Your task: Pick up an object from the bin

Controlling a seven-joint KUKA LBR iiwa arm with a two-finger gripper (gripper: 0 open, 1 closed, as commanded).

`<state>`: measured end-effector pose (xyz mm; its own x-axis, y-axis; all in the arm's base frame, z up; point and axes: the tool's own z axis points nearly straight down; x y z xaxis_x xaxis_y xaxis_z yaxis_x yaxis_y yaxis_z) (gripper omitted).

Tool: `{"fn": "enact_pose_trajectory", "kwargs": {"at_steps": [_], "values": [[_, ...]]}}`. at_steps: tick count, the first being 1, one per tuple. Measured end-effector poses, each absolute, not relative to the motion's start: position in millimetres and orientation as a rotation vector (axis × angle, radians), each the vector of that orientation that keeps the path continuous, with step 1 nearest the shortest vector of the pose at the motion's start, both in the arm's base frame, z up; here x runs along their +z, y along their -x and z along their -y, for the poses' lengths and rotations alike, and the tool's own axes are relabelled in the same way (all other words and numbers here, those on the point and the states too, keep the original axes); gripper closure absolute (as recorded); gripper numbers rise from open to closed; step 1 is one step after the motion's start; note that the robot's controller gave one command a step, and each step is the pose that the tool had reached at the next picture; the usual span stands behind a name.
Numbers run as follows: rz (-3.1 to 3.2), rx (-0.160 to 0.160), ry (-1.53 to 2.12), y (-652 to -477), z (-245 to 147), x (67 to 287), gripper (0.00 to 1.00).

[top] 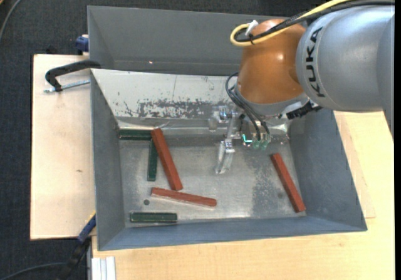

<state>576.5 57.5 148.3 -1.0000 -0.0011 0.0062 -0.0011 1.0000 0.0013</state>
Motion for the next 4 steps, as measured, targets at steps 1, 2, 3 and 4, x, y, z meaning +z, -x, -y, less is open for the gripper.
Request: {"fn": "enact_pose_trajectory", "kwargs": {"at_steps": [1,2,3,4], "values": [[3.135,-0.005,-0.061,-532.3,-117.0,108.4,0.00],[3.144,-0.008,0.172,-500.8,-167.0,72.5,0.00],[3.102,0.002,0.492,-507.9,-87.7,70.5,0.00],[3.102,-0.002,0.487,-507.4,-90.5,70.4,1.00]]}}
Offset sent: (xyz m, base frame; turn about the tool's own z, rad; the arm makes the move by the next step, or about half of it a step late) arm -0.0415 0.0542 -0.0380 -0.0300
